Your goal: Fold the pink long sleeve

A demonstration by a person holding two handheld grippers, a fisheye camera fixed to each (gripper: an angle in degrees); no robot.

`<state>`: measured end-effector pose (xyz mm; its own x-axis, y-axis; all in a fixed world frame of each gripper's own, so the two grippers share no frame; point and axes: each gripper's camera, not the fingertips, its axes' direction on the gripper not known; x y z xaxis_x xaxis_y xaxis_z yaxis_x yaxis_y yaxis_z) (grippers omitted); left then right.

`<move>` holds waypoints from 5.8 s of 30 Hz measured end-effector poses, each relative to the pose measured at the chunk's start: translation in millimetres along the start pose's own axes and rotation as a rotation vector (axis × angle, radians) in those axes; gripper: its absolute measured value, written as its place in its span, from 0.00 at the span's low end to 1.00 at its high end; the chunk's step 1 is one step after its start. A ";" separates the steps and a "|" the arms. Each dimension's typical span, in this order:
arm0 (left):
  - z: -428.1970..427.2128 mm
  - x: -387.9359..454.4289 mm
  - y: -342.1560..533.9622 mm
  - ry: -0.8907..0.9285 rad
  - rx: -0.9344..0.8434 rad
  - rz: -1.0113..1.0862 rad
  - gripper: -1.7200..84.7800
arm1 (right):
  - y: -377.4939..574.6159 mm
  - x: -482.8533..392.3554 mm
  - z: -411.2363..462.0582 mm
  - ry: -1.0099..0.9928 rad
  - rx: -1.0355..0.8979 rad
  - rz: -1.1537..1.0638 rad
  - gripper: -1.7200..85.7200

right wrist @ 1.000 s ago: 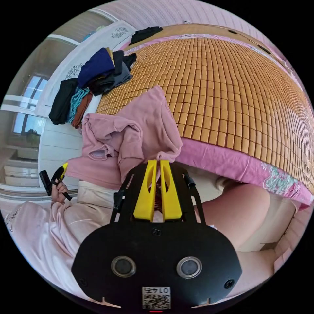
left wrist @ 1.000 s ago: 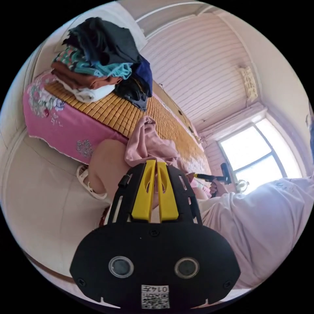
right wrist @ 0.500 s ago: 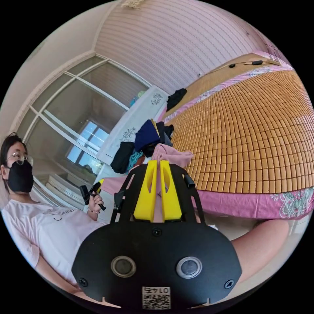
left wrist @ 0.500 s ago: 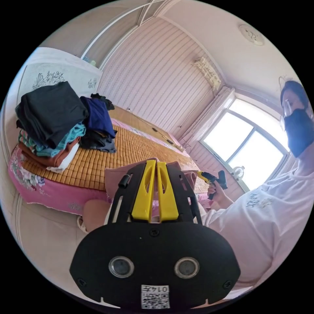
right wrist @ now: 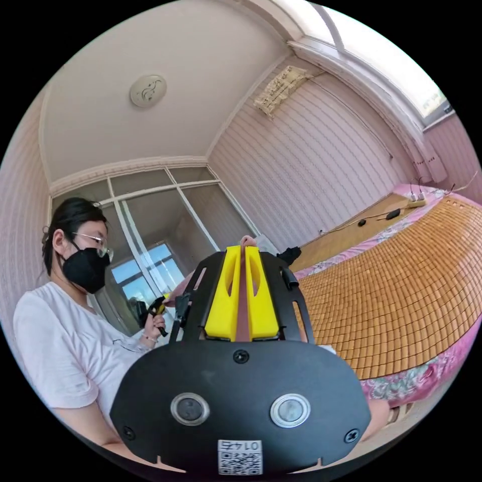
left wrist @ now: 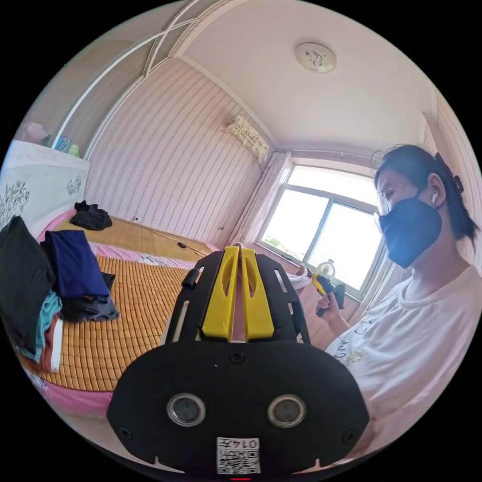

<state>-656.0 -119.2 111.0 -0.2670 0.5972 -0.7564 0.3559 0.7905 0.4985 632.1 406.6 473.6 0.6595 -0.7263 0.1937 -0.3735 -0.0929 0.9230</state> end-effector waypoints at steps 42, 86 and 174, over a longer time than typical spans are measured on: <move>387.5 -223.9 414.5 -0.248 -0.984 -0.269 0.01 | 107.5 198.3 151.3 0.802 -0.939 0.232 0.03; 916.3 -379.5 619.3 -0.176 -1.046 0.208 0.09 | 41.8 378.1 245.0 0.989 -0.574 0.155 0.06; 1014.6 -31.0 826.8 0.339 -1.169 0.646 0.06 | 205.9 439.7 -27.2 1.252 0.001 0.672 0.01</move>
<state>555.2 377.8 116.9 -0.6066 0.7692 -0.2009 -0.4086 -0.0848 0.9088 862.9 86.7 757.9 0.4917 0.4411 0.7508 -0.8422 0.0218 0.5388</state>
